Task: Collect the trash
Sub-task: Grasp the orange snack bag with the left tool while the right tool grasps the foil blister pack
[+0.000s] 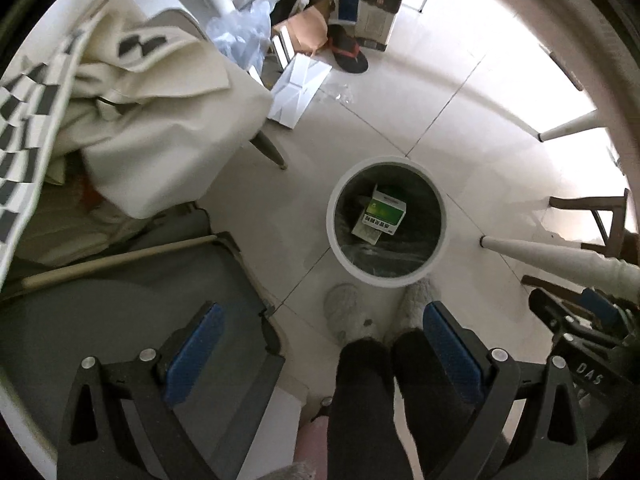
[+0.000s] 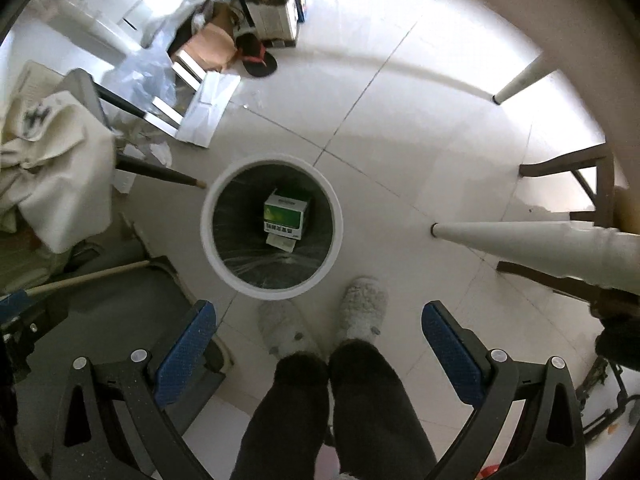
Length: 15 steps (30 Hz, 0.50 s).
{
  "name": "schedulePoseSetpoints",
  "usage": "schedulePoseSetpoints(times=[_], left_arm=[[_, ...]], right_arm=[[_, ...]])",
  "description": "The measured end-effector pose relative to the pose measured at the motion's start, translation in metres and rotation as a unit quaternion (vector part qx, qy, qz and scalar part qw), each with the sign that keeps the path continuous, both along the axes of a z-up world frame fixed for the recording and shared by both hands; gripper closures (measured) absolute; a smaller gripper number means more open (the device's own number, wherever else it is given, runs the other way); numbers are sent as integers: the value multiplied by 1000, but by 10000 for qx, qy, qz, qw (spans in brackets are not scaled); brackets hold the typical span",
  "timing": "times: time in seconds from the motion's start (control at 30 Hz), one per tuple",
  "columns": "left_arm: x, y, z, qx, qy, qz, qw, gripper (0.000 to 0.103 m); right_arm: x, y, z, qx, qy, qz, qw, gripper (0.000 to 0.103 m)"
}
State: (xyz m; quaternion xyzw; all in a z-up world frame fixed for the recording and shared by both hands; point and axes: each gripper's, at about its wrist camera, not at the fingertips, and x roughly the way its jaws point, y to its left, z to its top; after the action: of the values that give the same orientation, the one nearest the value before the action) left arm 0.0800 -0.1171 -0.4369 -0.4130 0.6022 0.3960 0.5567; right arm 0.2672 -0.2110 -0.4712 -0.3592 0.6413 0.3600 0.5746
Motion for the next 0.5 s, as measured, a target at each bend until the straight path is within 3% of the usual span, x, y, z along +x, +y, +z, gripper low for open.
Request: schedulePoseSetpoints(times=[0.23,0.5], left_arm=[[-13,-12,82,85,-86,119,9999,1],[-1,-6,194,886,-225,147,9957,1]], right_arm=[[-7,-9,106,200,189,10,9996,0],[9,-4,224,830,402,-489,9945,0]])
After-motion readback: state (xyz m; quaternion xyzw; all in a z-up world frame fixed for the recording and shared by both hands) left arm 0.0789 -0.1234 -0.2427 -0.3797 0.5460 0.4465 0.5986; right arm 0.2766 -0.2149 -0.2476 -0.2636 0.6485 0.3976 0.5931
